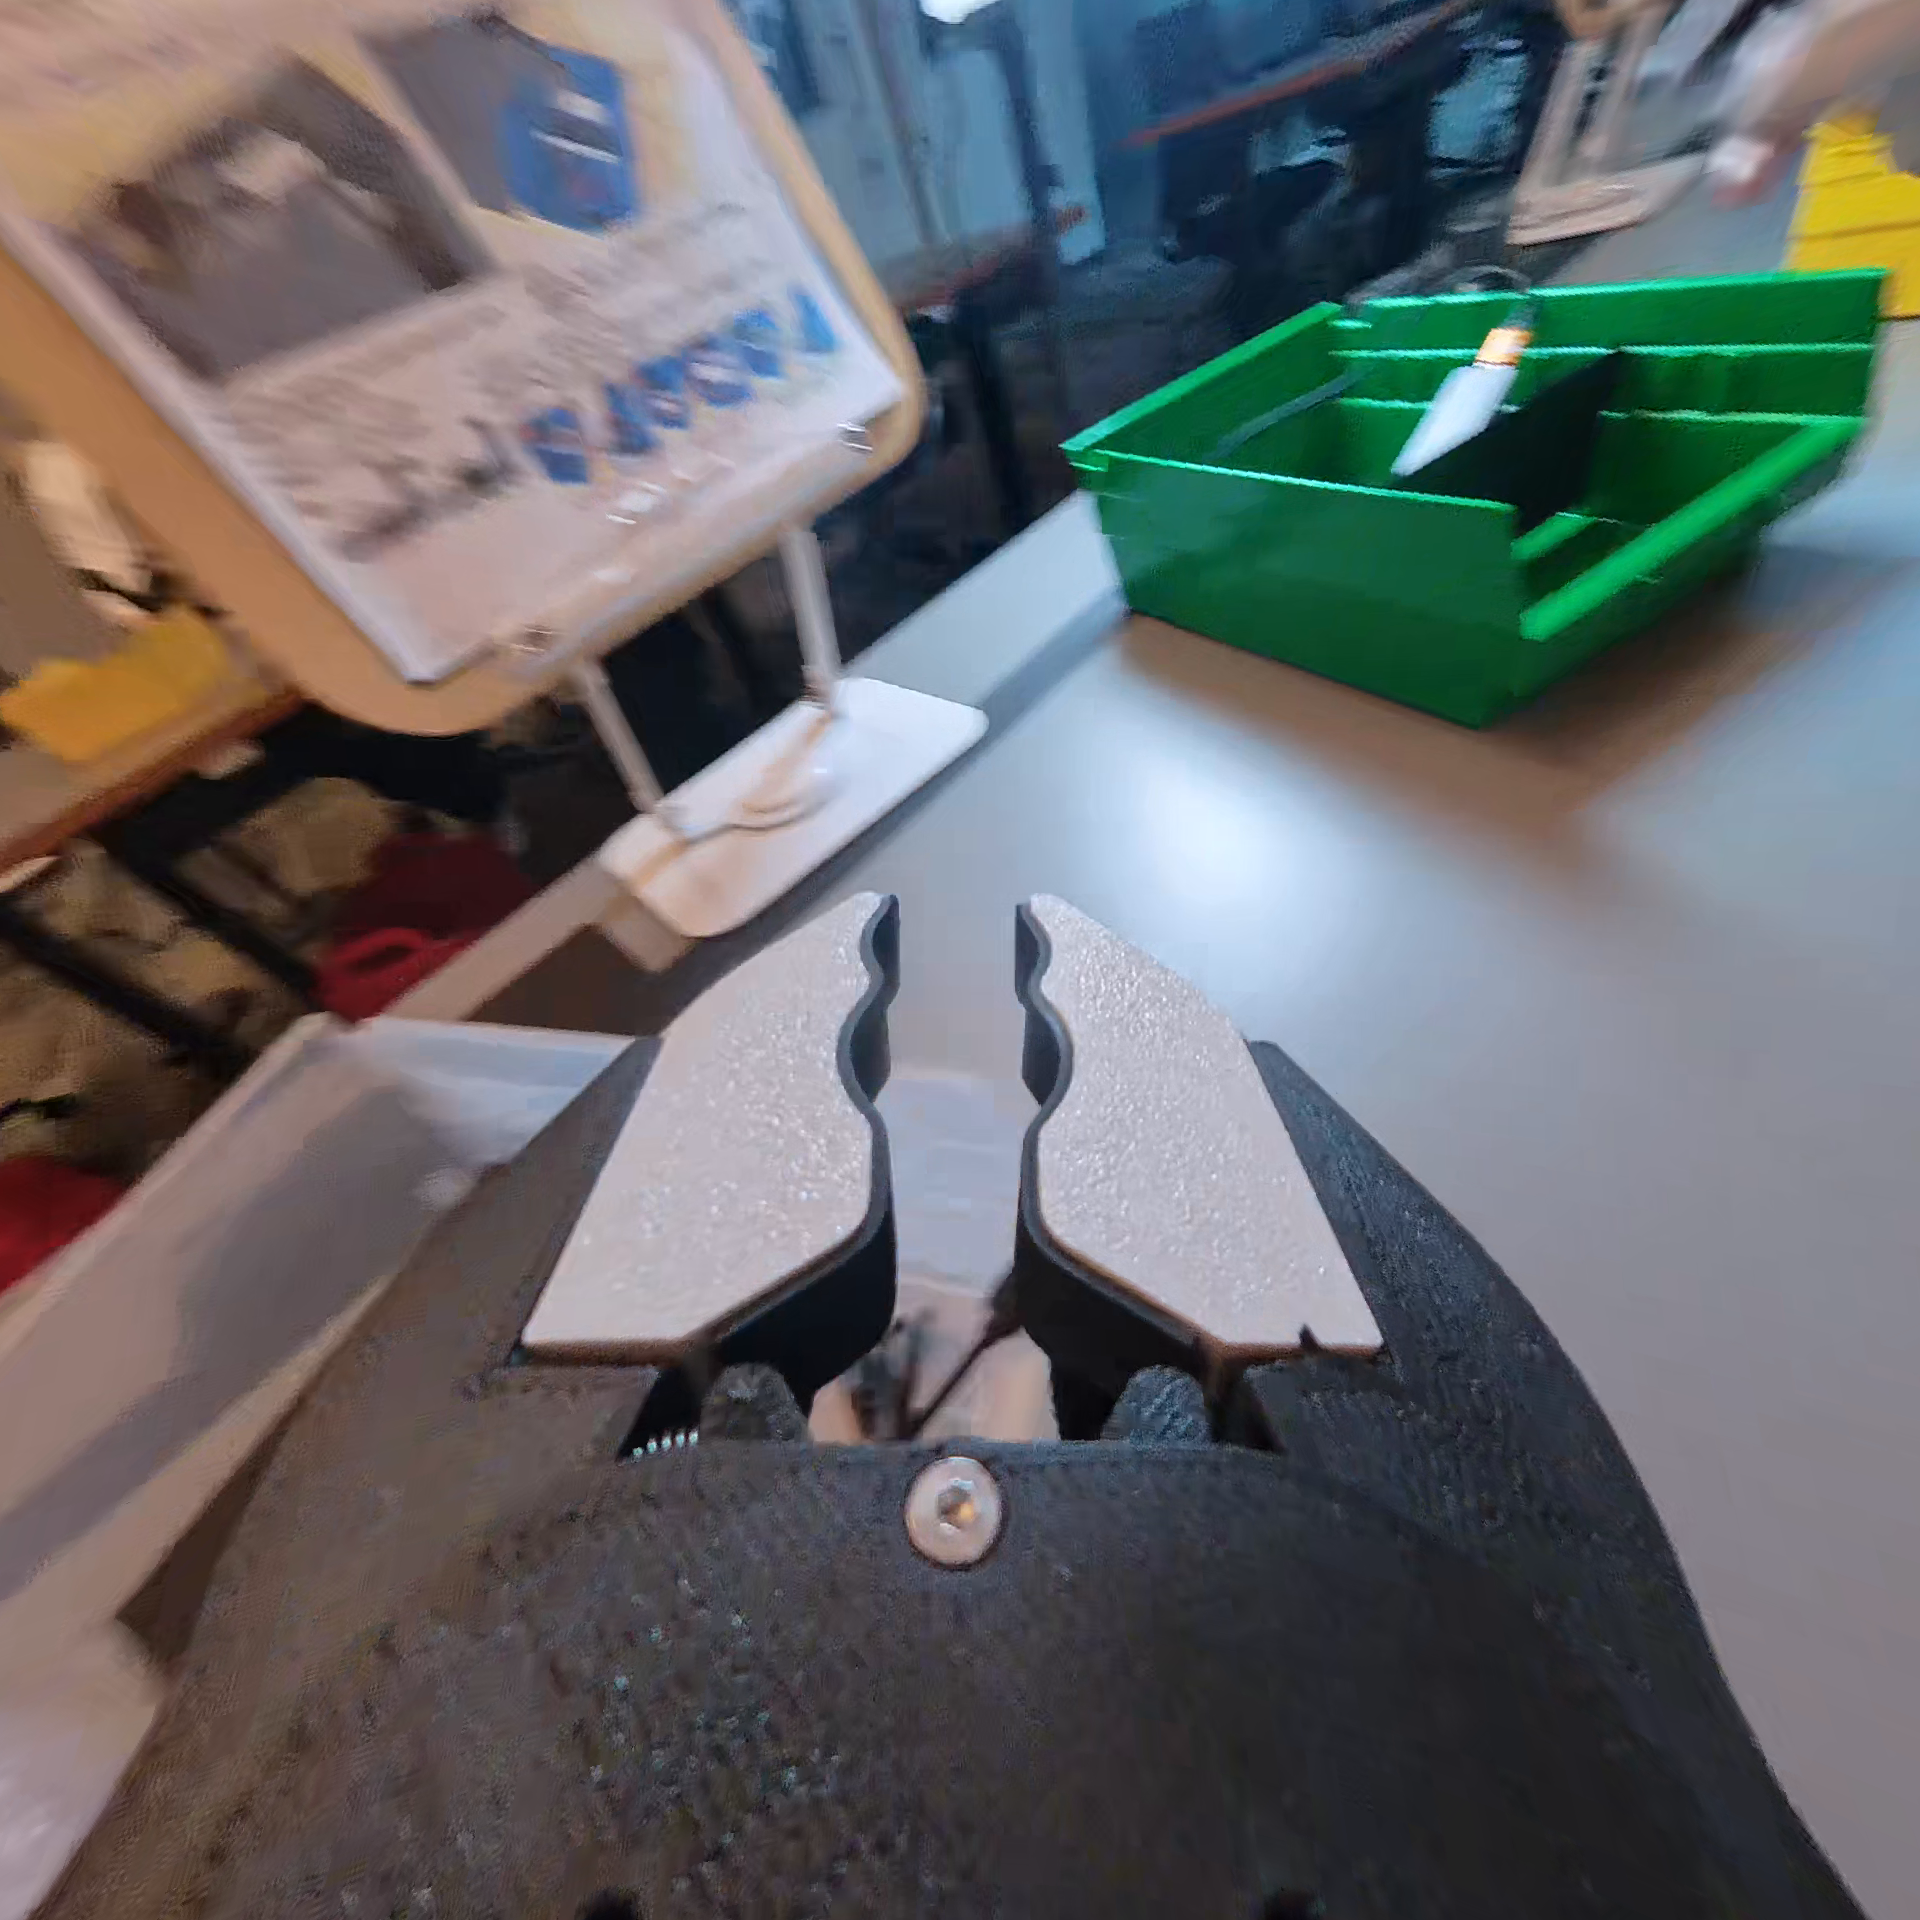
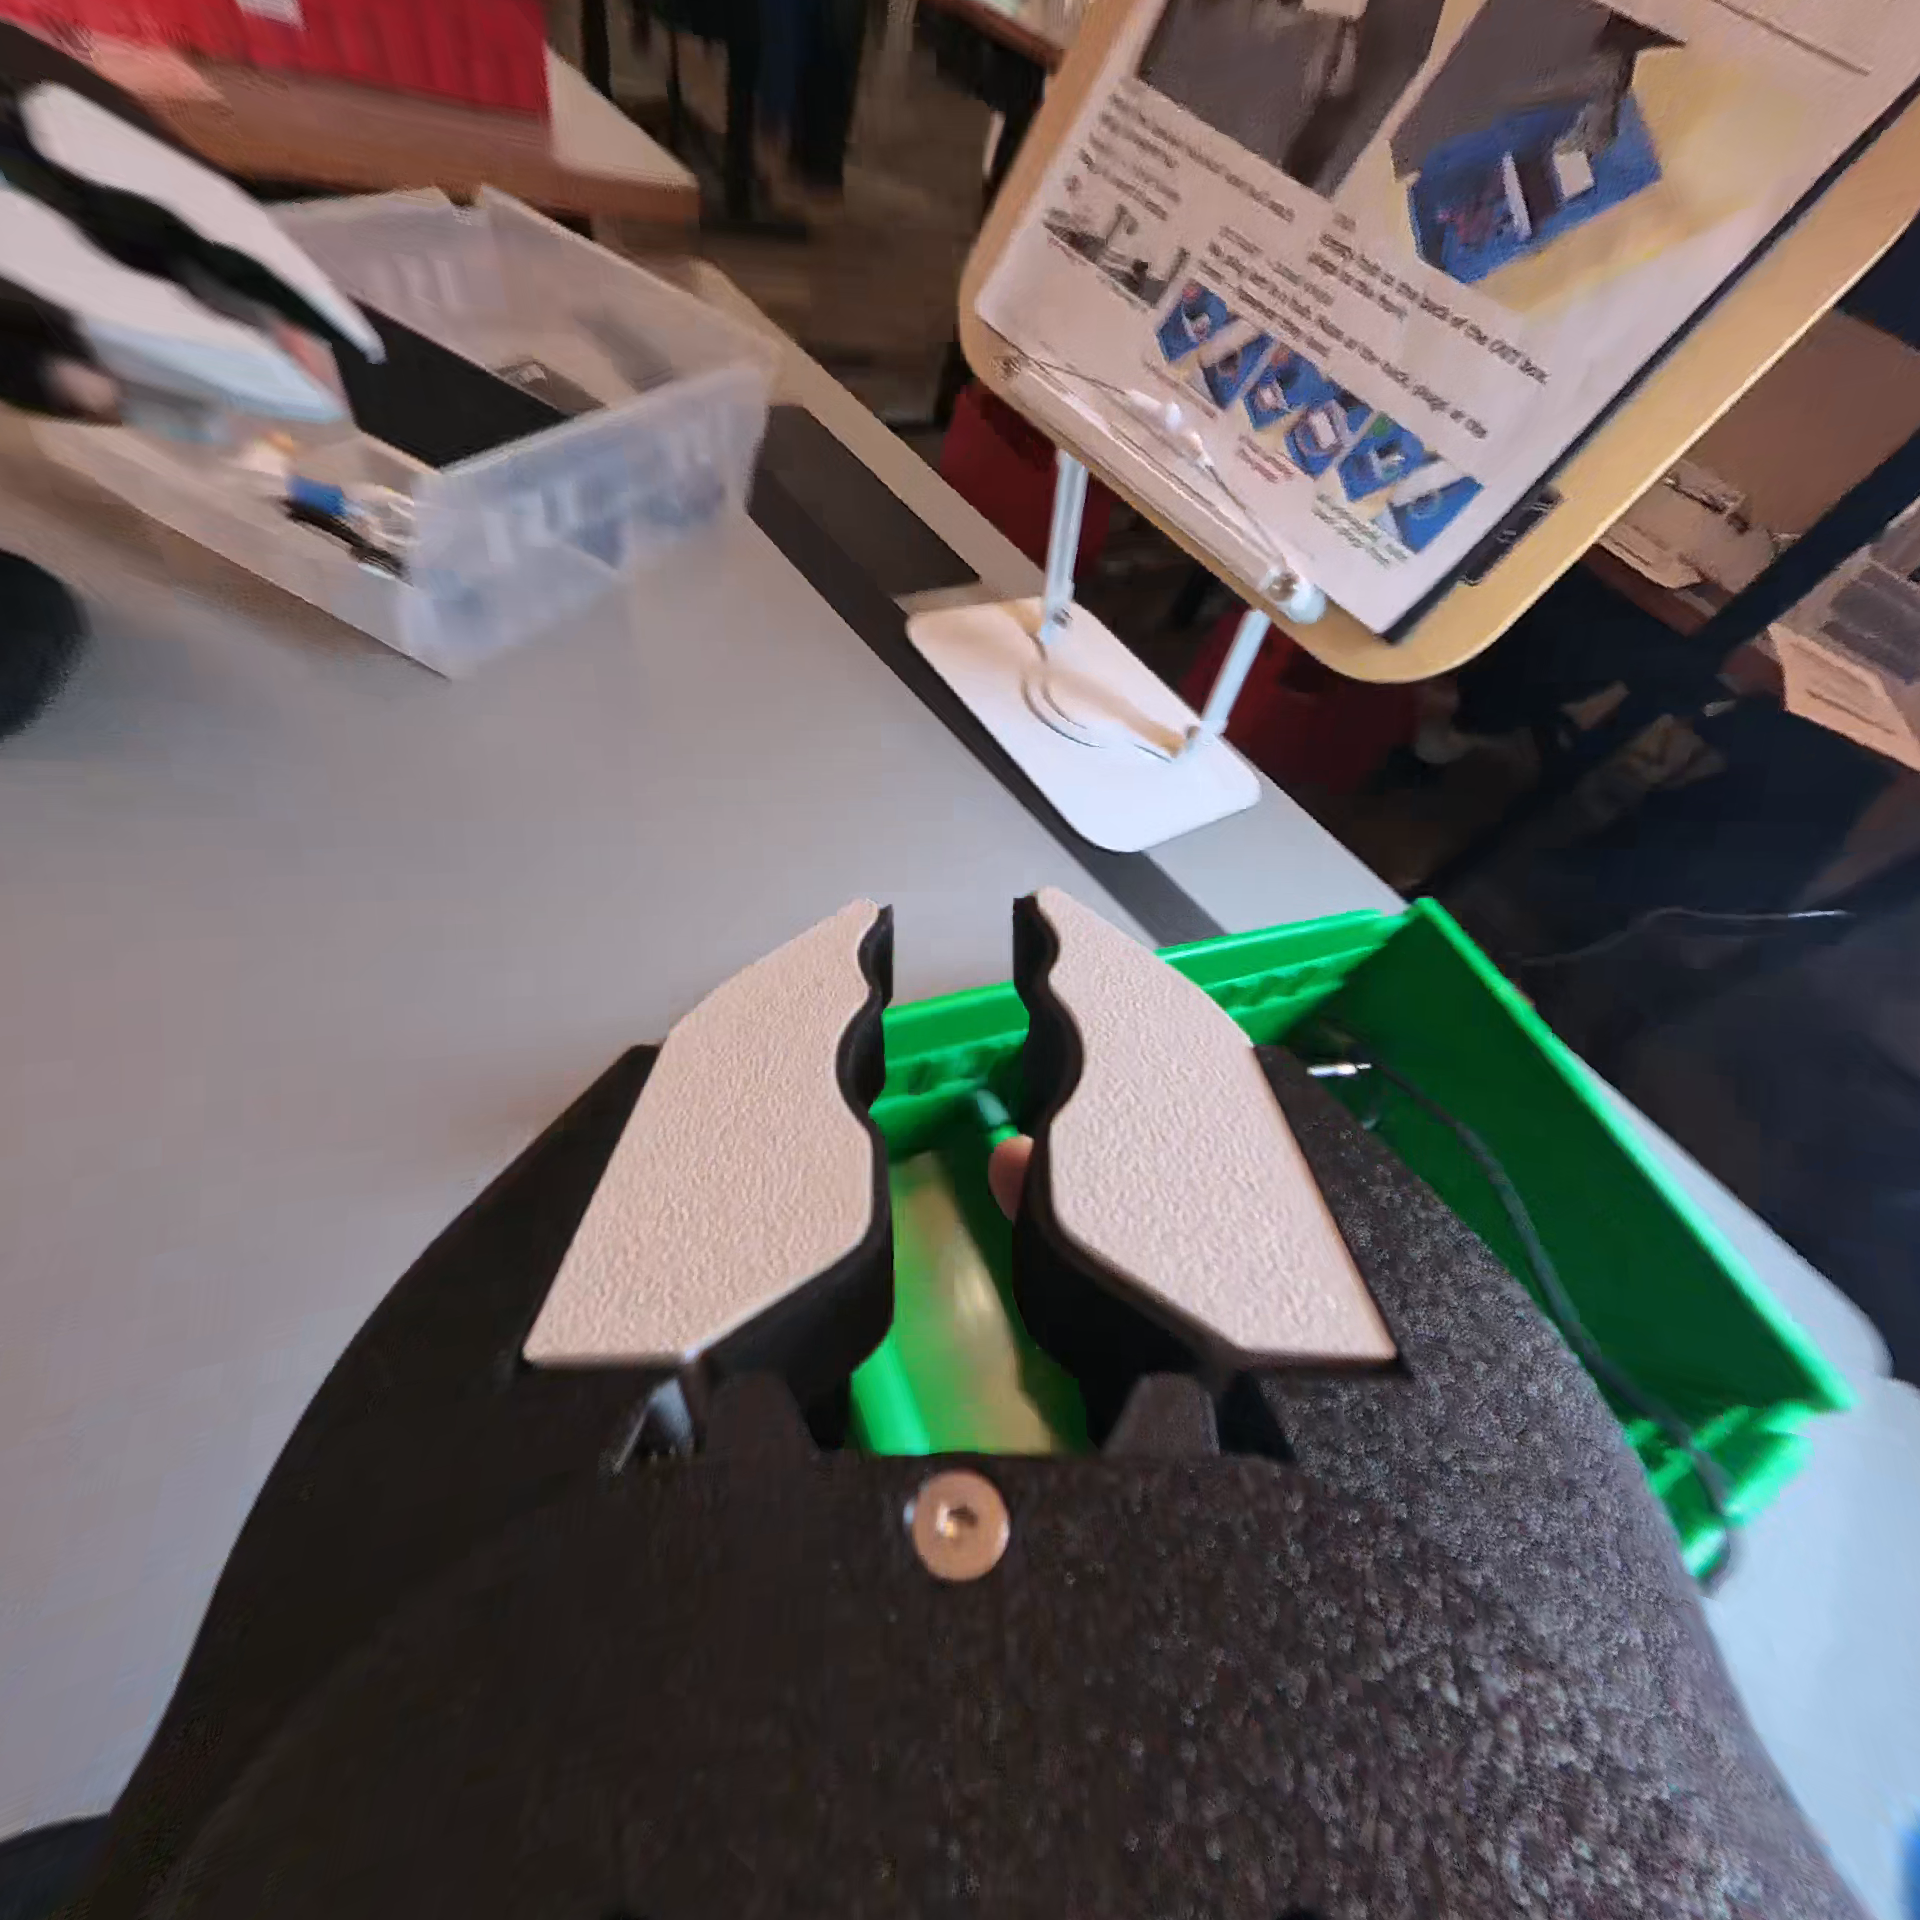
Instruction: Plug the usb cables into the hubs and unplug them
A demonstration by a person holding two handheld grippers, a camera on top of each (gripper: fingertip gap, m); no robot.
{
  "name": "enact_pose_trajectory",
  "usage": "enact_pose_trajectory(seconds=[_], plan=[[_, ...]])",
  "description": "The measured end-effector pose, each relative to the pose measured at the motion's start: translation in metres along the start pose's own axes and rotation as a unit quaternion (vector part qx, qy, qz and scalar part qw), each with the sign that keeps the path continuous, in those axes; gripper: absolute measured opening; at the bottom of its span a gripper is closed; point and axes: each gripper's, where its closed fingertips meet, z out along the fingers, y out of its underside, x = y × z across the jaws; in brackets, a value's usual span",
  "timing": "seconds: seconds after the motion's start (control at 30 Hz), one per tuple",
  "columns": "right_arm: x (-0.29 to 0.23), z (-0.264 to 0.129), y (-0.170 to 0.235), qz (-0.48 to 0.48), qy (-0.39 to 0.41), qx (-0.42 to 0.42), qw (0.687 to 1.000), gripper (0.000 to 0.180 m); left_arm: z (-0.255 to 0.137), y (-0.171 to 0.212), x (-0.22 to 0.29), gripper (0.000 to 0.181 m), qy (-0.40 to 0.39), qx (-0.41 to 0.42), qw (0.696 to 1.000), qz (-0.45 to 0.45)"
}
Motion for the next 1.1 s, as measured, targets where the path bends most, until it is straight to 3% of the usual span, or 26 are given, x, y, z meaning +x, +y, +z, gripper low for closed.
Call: enact_pose_trajectory(seconds=[0.1,0.27,0.47,0.7,0.77,0.8,0.97,1.1], plan=[[-0.047,-0.017,0.019,0.029,-0.005,0.028,0.999,0.022,-0.028,-0.009,-0.060,0.020,-0.056,-0.015,0.998,-0.007],[-0.091,-0.014,0.044,0.060,-0.043,0.061,0.995,0.023,-0.021,0.025,-0.153,0.033,-0.049,-0.183,0.978,0.091],[-0.120,-0.001,0.042,0.069,-0.112,0.109,0.985,0.027,0.001,0.121,-0.205,0.042,0.063,-0.440,0.881,0.161],[-0.126,0.001,0.057,0.092,-0.149,0.105,0.979,0.031,0.015,0.201,-0.205,0.063,0.178,-0.568,0.793,0.130],[-0.126,0.003,0.061,0.098,-0.156,0.103,0.977,0.031,0.020,0.216,-0.203,0.067,0.187,-0.577,0.787,0.114],[-0.127,0.005,0.062,0.099,-0.160,0.101,0.977,0.031,0.023,0.219,-0.203,0.059,0.190,-0.576,0.788,0.110],[-0.133,0.009,0.067,0.097,-0.175,0.092,0.975,0.031,0.024,0.218,-0.202,0.059,0.190,-0.549,0.807,0.110],[-0.133,0.007,0.067,0.096,-0.177,0.096,0.975,0.030,0.012,0.179,-0.201,0.059,0.169,-0.475,0.858,0.103]])
